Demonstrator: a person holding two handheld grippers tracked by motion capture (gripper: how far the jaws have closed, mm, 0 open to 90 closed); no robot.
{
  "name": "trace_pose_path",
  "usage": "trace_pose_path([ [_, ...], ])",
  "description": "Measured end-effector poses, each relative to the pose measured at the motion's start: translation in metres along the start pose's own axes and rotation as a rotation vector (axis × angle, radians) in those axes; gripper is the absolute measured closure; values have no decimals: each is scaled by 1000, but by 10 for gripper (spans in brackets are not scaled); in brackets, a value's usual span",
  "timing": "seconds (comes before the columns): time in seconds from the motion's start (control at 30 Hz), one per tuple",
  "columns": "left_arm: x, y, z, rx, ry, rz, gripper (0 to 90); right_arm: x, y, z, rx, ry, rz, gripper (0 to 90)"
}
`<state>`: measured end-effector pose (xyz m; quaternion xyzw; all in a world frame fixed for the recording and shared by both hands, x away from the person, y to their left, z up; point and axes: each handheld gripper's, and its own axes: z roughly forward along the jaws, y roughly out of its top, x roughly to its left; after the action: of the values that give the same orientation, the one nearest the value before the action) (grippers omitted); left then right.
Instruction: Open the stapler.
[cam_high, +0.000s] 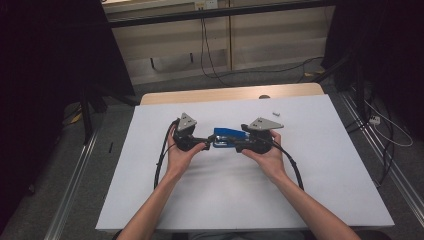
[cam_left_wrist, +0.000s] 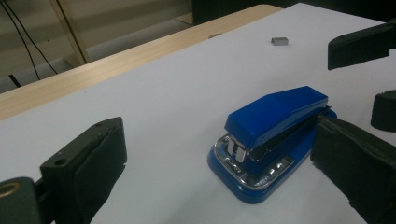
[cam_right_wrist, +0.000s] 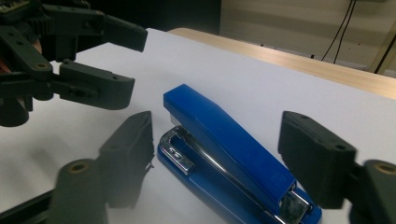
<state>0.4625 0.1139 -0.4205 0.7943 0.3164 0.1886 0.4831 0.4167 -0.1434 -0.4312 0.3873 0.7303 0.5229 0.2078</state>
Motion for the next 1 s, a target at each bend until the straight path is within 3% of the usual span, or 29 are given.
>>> trace_pose_path([
  [0.03, 1, 0, 0, 3, 3, -2, 38, 0, 0, 0, 0, 0, 0, 360],
  [0.13, 5, -2, -1, 9, 9, -35, 41, -1, -1, 1, 20, 38, -22, 493],
  [0.2, 5, -4, -1, 26, 3, -44, 41, 0, -1, 2, 32, 58, -24, 532],
  [0.33, 3, -5, 0, 39, 15, -18, 45, 4, -3, 6, 45, 75, -47, 681],
  [0.37, 3, -4, -1, 31, 27, -11, 45, 4, -3, 6, 45, 75, -47, 681],
  [0.4, 2, -3, -2, 23, 45, -8, 44, 5, -3, 9, 46, 82, -51, 762],
  [0.47, 3, -2, -4, 22, 67, 4, 45, 6, -2, 10, 39, 77, -62, 798],
  [0.57, 6, -3, -4, 30, 53, -22, 54, 8, -2, 14, 42, 70, -68, 883],
  [0.67, 6, -6, 0, 45, 57, -34, 49, 7, -1, 18, 57, 67, -69, 900],
  [0.73, 5, -6, 2, 59, 81, -42, 50, 7, -2, 20, 73, 65, -65, 900],
  [0.87, 5, -7, 2, 68, 55, -36, 79, 8, -6, 27, 110, 80, -63, 900],
  [1.0, 5, -8, 3, 75, 55, -27, 127, 9, -8, 31, 134, 85, -70, 900],
])
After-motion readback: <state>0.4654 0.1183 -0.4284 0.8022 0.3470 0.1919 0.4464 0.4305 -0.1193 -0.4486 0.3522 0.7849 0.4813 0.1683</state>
